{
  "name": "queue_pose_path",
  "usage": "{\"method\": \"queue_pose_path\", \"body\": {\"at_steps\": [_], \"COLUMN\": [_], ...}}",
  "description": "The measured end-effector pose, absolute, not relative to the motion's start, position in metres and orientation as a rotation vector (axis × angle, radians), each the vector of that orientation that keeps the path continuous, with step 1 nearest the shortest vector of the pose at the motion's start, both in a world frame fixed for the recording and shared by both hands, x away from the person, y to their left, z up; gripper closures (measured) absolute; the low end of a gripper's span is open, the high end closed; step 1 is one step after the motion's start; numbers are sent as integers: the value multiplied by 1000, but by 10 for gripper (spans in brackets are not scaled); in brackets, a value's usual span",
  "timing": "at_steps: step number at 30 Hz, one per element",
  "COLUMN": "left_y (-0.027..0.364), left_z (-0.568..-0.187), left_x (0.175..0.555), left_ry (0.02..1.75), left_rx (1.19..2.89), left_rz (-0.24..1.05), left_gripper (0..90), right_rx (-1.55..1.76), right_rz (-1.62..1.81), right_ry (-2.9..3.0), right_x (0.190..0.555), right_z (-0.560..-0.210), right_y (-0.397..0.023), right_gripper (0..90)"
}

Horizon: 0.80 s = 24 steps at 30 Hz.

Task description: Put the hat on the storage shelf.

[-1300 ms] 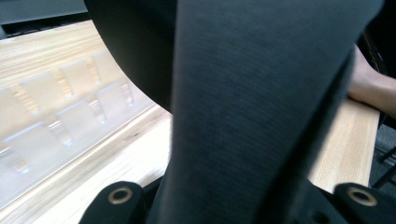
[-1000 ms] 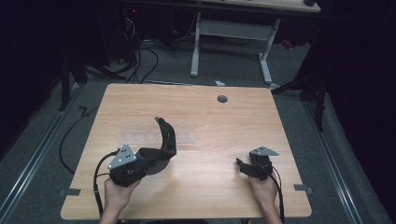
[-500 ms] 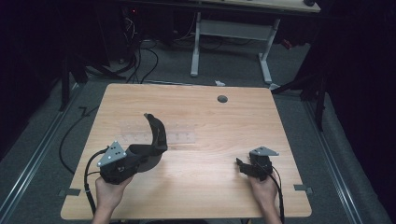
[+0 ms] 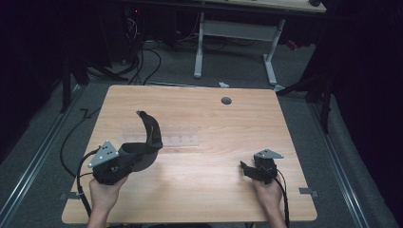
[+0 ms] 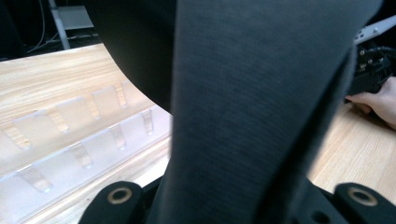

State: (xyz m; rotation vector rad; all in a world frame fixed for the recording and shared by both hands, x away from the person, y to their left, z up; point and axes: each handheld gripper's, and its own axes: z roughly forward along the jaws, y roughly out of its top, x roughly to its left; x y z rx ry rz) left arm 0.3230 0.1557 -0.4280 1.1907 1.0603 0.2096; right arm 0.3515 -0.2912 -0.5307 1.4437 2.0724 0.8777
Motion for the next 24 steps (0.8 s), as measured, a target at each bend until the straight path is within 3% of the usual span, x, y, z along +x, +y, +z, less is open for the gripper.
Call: {"method": "queue_pose_path", "body": {"at_steps": [24], "left_y": [192], "left_z": [-424], "left_x": [340], "left_ry": [1127], "left_rx": [1119], "left_rz": [300], "left_gripper": [852], "right_rx": [1446], "right_rz": [878], "right_ry": [2073], "right_x": [351], "right_z": [-531], "right_y": [-291], "right_gripper": [355]}}
